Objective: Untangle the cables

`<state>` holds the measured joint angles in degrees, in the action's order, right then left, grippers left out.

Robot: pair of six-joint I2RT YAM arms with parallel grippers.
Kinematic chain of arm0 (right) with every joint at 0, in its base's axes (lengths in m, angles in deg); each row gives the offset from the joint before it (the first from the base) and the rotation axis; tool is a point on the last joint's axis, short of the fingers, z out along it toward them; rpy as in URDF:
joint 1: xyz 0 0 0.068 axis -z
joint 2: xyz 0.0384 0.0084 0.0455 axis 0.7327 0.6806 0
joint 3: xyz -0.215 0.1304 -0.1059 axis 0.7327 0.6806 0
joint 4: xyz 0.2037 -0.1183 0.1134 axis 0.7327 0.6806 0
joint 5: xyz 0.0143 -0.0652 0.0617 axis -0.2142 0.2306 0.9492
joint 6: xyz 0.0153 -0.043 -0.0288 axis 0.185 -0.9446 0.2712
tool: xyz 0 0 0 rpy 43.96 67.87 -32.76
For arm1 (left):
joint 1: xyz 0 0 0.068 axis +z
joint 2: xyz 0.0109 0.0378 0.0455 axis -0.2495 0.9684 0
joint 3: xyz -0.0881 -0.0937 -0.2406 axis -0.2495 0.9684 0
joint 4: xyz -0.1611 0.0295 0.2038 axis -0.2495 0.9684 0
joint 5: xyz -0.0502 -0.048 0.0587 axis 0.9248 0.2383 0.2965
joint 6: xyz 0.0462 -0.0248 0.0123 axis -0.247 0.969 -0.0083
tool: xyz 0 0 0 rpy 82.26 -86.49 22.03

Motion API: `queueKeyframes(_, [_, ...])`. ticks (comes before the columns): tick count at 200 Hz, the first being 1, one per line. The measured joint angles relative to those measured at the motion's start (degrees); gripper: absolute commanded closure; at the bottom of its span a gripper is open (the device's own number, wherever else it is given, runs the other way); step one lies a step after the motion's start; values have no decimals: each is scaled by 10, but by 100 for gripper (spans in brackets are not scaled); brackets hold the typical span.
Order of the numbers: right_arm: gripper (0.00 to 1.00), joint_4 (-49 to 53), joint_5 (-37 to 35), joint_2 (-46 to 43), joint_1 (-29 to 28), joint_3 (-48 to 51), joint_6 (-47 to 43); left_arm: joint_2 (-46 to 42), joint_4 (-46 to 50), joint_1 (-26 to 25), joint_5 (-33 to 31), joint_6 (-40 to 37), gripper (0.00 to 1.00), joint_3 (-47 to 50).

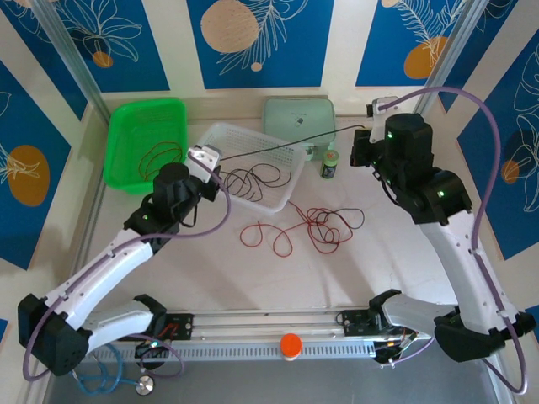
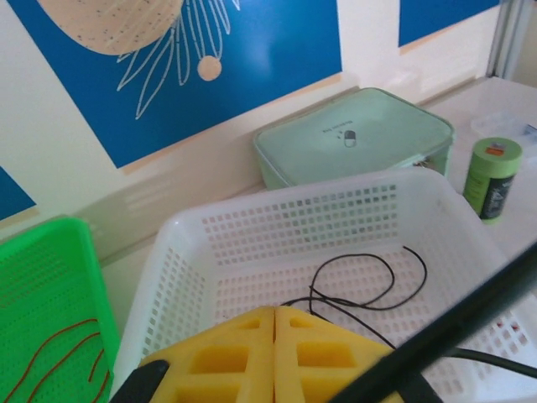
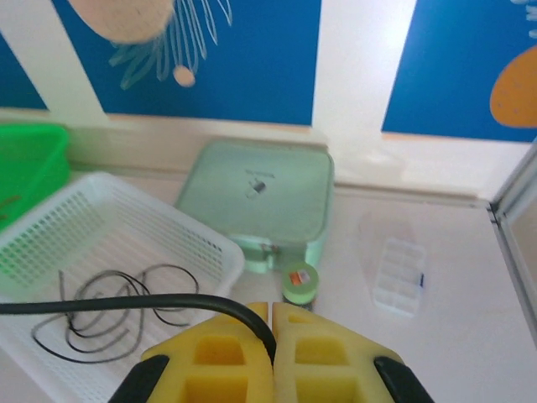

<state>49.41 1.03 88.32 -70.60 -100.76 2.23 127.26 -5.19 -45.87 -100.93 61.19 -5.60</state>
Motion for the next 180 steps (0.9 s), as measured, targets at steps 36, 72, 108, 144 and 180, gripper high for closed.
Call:
queueKeyframes(36, [100,-10,33,36,31,19,0,64,-7,30,22,-2,100,-32])
queueKeyframes(72, [100,-42,90,111,25,18,23,166,-5,53,18,5,100,-71])
queueKeyframes(108, [100,-62,148,251,-16,-10,48,289,14,76,4,33,100,-145])
queueKeyframes(144, [100,-67,209,388,-34,-62,81,386,50,97,-5,68,100,-226])
queueKeyframes(180, [100,-66,244,484,-36,-123,114,442,92,103,-9,95,69,-272])
